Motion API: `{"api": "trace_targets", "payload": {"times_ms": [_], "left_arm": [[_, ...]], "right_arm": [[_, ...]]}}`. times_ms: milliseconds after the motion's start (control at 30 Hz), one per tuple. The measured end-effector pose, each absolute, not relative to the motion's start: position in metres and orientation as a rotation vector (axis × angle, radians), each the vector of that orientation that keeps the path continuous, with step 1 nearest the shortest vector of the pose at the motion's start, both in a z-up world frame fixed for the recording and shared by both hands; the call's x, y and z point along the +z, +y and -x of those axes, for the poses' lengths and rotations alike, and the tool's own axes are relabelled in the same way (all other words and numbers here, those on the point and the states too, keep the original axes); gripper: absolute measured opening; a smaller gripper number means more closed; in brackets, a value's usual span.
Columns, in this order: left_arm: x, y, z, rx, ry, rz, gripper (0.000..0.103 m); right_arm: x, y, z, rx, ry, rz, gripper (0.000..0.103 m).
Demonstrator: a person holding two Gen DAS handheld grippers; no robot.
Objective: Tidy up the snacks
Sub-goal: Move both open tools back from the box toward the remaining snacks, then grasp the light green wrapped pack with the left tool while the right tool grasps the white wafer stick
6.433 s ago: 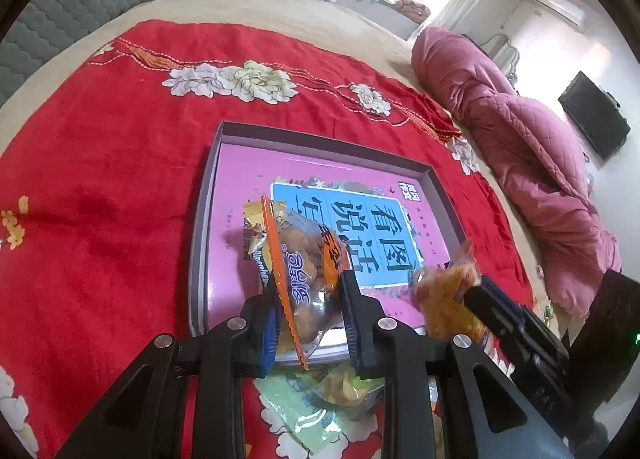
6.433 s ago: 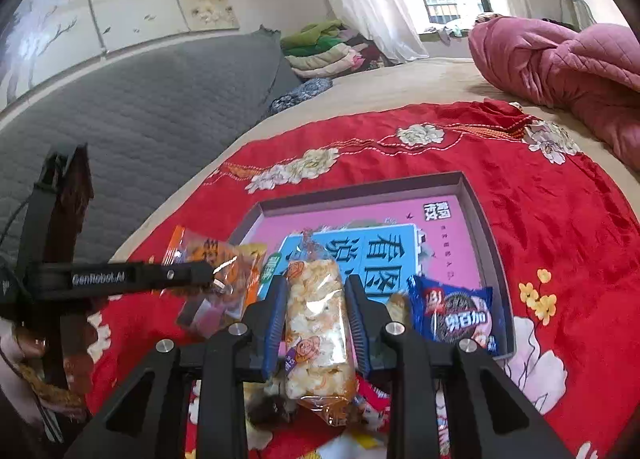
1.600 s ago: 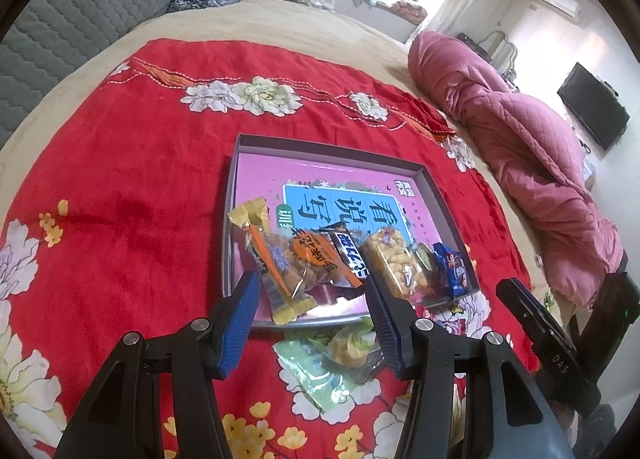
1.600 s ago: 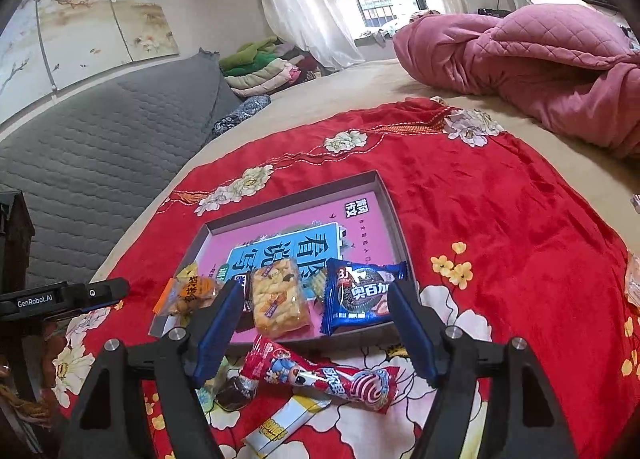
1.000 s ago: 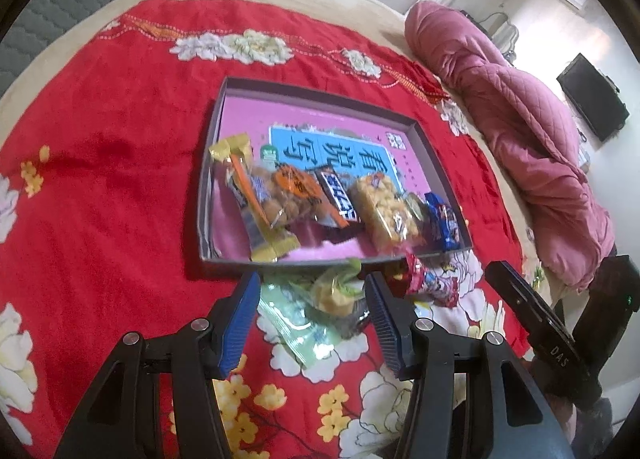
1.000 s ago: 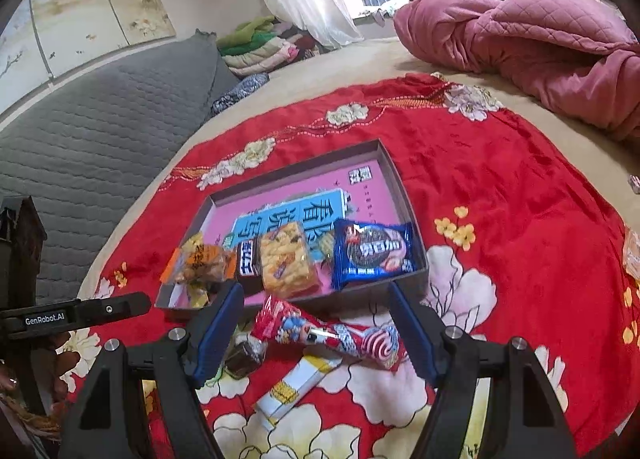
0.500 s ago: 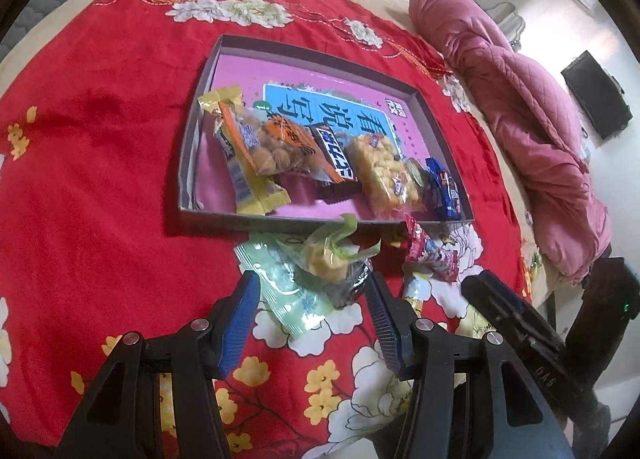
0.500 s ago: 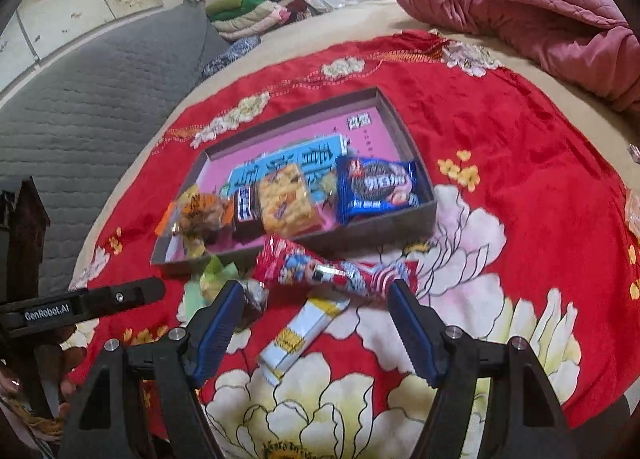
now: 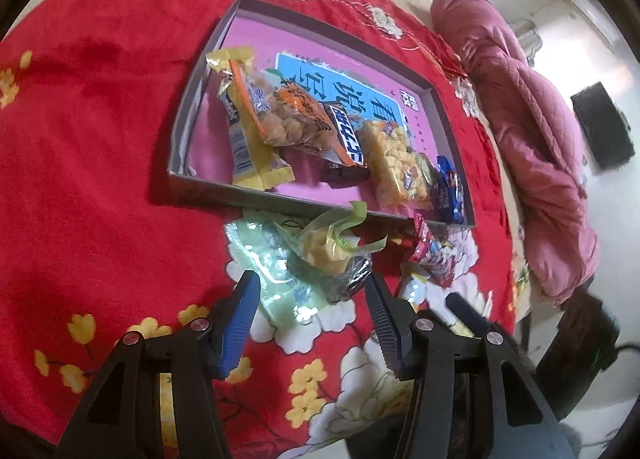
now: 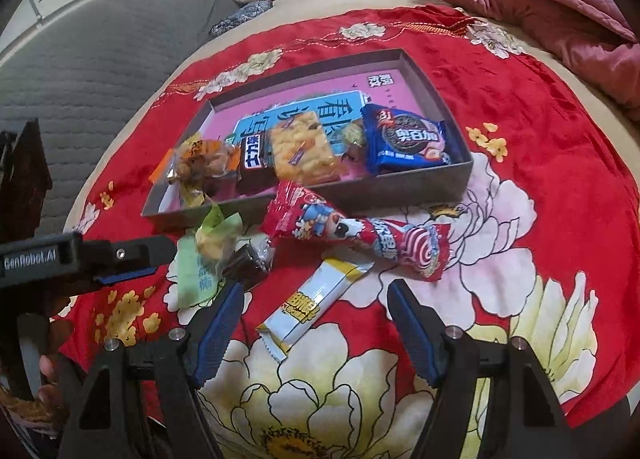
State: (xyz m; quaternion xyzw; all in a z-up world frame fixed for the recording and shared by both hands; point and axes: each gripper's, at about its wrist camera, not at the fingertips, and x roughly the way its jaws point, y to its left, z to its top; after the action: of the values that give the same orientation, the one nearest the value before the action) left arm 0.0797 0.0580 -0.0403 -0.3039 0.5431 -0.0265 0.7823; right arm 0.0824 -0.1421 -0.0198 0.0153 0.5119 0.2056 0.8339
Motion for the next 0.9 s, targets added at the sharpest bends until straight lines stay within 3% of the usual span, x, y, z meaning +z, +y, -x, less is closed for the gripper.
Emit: {"api": "trace_targets", "payload": {"times_ms": [500,533,600,900], "left_arm": [[-0.061,0.049,-0.104,-0.055,1.214,0.784,0.056],[-0.062,0.049,-0.106,-0.049,1.215,0.792,0.056],[-0.065,0.05,-0.108,-0.042,1.218,0.805,0.056],[-0.074,0.048,-0.116,-0.006,1.22,0.83,0.056]], "right_arm": [[-0.04,-0.13,-0.089,0.455,1.148,-0.011,0.073],[-0.041,-0.128,-0.089,0.455,1.149,-0.002,0.072],[-0.043,-0.125,-0.09,0.464,1.152,0.012,0.056],[-0.049,-0.123,-0.095,0.473,1.155,0.031,0.044]]}}
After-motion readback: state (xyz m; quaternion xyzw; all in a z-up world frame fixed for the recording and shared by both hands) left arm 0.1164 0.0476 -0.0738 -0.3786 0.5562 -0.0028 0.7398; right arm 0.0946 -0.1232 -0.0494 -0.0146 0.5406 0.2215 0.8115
